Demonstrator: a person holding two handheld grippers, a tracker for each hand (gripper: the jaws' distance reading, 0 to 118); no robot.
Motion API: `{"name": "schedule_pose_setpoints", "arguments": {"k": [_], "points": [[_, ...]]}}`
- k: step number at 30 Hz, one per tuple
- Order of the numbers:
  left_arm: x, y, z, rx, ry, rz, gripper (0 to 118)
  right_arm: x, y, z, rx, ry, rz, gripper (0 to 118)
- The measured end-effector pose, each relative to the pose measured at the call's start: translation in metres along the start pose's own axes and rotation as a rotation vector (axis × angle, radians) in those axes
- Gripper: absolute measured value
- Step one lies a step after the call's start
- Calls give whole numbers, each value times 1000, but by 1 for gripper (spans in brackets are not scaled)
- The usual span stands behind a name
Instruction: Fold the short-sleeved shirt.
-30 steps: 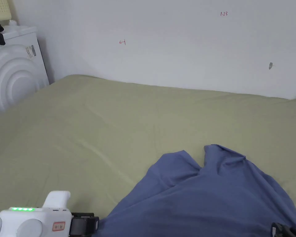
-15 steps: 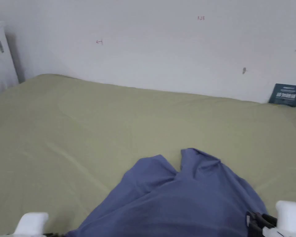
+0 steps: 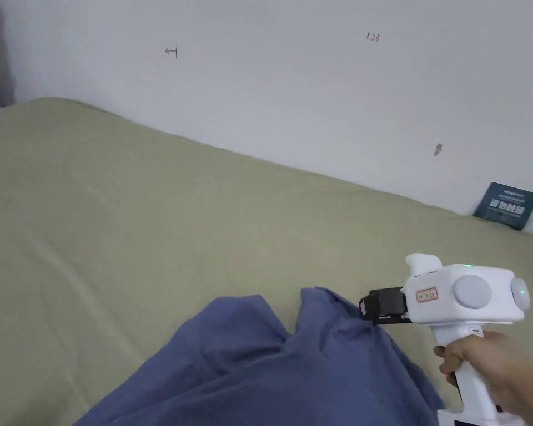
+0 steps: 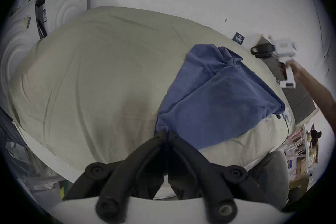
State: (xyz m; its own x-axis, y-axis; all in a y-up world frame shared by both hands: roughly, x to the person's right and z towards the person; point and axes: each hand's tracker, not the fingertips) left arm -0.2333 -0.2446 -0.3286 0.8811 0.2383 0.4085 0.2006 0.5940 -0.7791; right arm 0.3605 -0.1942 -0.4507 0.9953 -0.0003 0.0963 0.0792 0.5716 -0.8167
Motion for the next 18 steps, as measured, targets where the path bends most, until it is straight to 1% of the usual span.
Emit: {"name": "schedule_pose_setpoints", "arguments": {"k": [2, 3, 5, 6, 7, 8, 9, 10, 11, 12, 13, 15, 16, 17, 18], "points": [[1, 0, -2, -5, 3, 11, 0, 2, 14, -31, -50, -43, 111, 87], [2, 1, -3, -6, 2, 18, 0, 2, 18, -44, -68, -46, 161, 87], [3, 2, -4, -11, 5, 19, 0, 0, 22, -64, -103, -9, 230, 87], [3, 2, -5, -21, 6, 15, 0, -1, 21, -71, -125, 26, 232, 84], [4, 3, -7, -26, 10, 14, 0, -2, 20, -74, -142, 35, 234, 72], [3, 4, -8, -32, 15, 14, 0, -2, 20, -75, -153, 49, 221, 34], [2, 4, -11, -40, 7, 16, 0, 0, 20, -78, -155, 60, 184, 2], [2, 5, -13, -40, 8, 19, 0, 1, 21, -78, -163, 45, 154, 1], [1, 6, -15, -42, 9, 27, 0, 3, 23, -75, -115, 33, 92, 1], [0, 6, -17, -39, 6, 30, 0, 8, 23, -72, -88, 119, 18, 1], [0, 7, -18, -38, 3, 32, 0, 10, 23, -67, -58, 166, -14, 1], [0, 8, -17, -35, -20, 52, 0, 9, 26, -49, 39, 164, -21, 1], [0, 9, -16, -31, -30, 54, 0, 7, 23, -34, 68, 181, -32, 1], [1, 11, -14, -27, -34, 51, 0, 5, 25, -24, 98, 218, -38, 1], [2, 14, -12, -21, -35, 48, 0, 3, 28, -13, 131, 225, -30, 1]]}}
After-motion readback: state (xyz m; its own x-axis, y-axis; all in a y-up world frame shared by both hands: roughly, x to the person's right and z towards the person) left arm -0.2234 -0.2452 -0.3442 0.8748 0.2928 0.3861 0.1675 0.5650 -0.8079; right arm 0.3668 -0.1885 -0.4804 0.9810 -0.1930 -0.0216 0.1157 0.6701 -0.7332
